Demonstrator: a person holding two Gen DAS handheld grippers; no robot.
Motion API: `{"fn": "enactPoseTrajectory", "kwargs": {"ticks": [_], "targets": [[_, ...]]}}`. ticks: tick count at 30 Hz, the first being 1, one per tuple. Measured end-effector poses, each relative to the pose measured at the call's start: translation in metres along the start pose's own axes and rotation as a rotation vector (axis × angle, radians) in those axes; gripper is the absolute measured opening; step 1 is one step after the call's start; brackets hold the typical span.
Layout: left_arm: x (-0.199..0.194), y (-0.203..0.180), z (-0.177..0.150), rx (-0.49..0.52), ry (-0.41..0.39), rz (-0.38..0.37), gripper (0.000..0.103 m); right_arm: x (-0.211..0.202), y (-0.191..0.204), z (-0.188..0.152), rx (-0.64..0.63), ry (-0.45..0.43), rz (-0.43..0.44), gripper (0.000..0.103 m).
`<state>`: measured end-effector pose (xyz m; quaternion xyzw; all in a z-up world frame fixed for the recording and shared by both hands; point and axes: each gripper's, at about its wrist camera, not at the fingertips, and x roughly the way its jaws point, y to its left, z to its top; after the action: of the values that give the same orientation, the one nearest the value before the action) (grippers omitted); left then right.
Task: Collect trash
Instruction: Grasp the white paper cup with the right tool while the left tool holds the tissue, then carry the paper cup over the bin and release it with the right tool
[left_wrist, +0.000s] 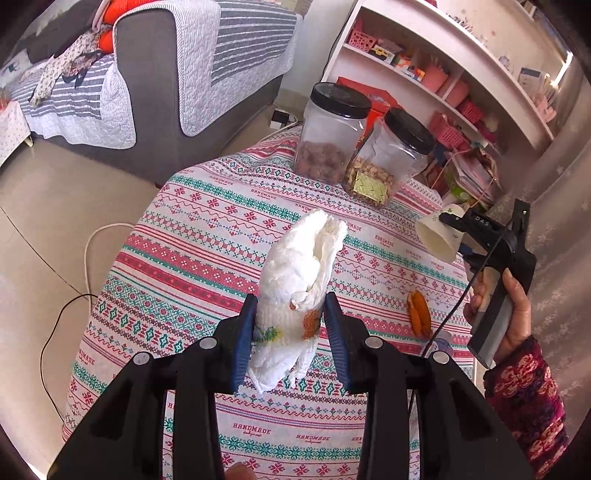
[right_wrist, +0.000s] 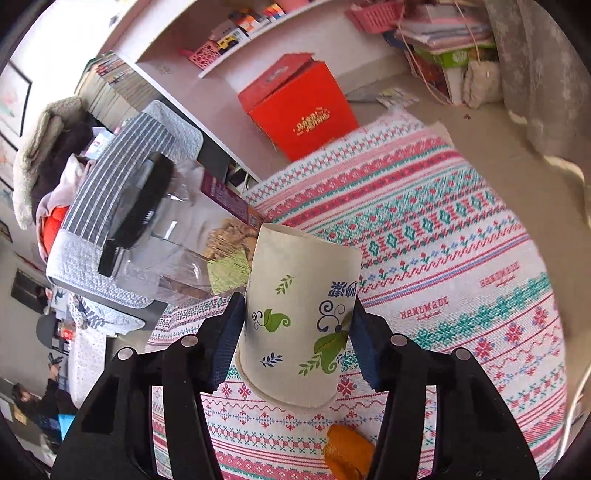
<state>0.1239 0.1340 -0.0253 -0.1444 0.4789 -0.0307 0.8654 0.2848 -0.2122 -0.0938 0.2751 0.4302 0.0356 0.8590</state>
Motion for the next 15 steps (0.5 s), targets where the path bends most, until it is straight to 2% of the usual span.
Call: {"fn": "enactPoseTrajectory", "kwargs": {"ticks": [5,9,15], "targets": [[-0.01,-0.004,0.0,0.006,-0.035,-0.007,0.037,-0.067,0.025,-0.005,-0.148,-0.135,-0.055,0.052],[-0.015,-0.007,-0.001,0.006,-0.048,-0.021,0.037,-0.123,0.038,-0.016,-0.27,-0.252,-0.137,0.052],[-0.022,-0.014,-0.006,0.023,-0.069,-0.027,0.037,-0.195,0.032,-0.041,-0.348,-0.385,-0.257,0.053]]}}
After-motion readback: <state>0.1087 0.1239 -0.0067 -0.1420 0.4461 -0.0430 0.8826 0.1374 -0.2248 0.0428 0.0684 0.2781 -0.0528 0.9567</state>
